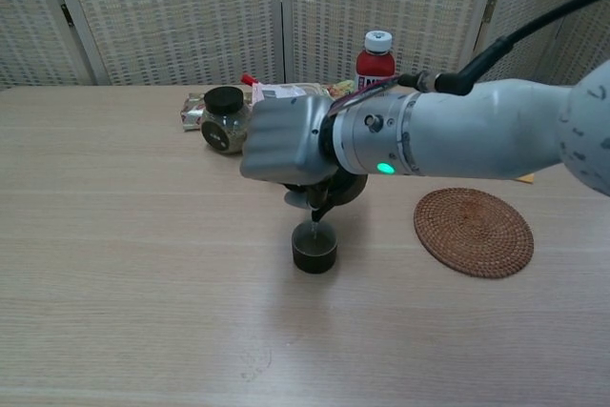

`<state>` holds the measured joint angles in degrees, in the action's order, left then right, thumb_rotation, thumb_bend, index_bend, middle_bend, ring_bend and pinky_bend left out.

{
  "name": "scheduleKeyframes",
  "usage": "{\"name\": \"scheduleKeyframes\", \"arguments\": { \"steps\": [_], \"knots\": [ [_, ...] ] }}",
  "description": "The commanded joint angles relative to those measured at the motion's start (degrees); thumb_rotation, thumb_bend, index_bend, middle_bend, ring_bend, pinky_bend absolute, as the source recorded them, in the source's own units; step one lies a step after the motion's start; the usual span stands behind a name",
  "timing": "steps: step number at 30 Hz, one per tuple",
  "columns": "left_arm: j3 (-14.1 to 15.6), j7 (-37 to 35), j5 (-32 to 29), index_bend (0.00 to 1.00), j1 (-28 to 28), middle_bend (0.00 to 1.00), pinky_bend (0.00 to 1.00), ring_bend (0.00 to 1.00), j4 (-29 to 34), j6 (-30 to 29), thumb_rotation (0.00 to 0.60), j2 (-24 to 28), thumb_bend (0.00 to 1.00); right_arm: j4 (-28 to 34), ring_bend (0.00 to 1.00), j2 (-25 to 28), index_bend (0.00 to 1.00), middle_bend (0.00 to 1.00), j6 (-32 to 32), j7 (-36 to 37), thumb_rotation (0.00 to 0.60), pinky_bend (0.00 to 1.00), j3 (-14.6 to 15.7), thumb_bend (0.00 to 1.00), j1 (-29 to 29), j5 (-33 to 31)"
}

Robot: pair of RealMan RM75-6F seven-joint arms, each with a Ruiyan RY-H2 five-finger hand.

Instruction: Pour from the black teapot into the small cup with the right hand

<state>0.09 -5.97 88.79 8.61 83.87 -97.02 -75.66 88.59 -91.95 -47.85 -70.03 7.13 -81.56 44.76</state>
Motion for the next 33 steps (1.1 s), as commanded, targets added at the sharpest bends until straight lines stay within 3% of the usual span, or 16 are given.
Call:
{"name": "scheduleKeyframes", "arguments": {
  "steps": [1,13,33],
  "knots": [
    [0.0,0.0,0.0,0.00,0.0,0.00,0.00,0.00,0.0,0.0,0.600,0.0,0.33,-0.1,0.99,-0.2,1.00,1.00,-0.1,0.0,0.406,0.56,-0.1,0.54,0.0,-0.1],
    [0.0,0.2,0.0,0.00,-0.1,0.00,0.00,0.00,0.2,0.3,0.600,0.2,0.33,-0.4,0.99,0.0,1.00,1.00,0.2,4.0,0.406,0.56,-0.9,0.53,1.3,1.1],
    [0.4,4.1,1.7,0.00,-1.7,0.00,0.00,0.00,4.0,2.0,0.600,1.8,0.33,0.5,0.99,5.5,1.00,1.00,-2.9,21.5,0.407,0.56,-3.5,0.51,10.7,8.1]
  ]
}}
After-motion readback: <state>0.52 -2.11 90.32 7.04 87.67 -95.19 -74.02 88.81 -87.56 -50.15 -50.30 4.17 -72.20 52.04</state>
